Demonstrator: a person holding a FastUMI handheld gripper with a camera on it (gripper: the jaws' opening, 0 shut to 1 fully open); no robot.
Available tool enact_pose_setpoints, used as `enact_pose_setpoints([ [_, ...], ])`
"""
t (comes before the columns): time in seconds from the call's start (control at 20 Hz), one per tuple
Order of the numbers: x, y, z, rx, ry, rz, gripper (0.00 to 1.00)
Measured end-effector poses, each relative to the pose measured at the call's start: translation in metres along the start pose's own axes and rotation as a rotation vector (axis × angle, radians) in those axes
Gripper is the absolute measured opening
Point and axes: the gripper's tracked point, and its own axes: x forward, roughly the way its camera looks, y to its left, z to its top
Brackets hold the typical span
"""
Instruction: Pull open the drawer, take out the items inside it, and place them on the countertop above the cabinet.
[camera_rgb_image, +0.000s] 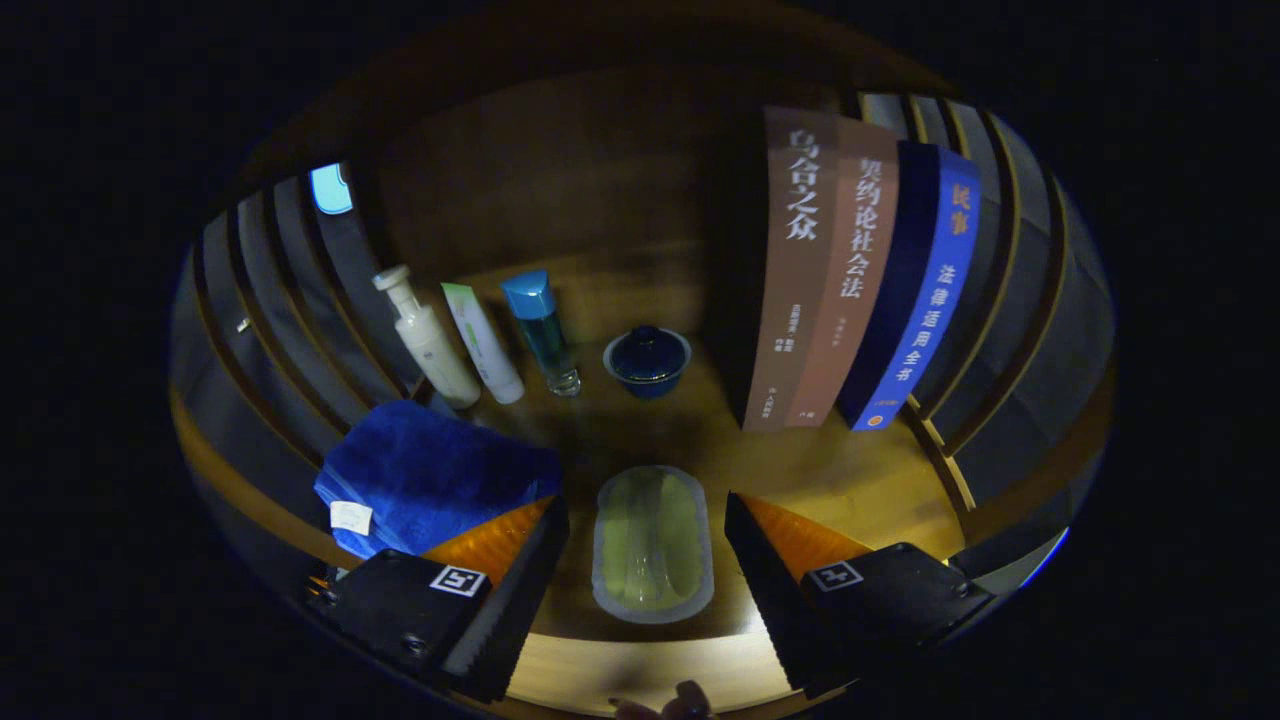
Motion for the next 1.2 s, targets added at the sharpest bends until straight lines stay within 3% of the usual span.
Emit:
enact_pose_setpoints([
  [0.5,-0.184,0.004,-0.053,-0.016,-0.463,0.075,0.99],
  [0.7,-0.233,-0.008,-0.108,0.025,-0.534,0.083,0.99],
  [0.9,-0.24,-0.017,-0.178,0.046,-0.529,0.097,0.99],
  [1.2,-0.191,-0.024,-0.26,0.031,-0.409,0.06,0.99],
])
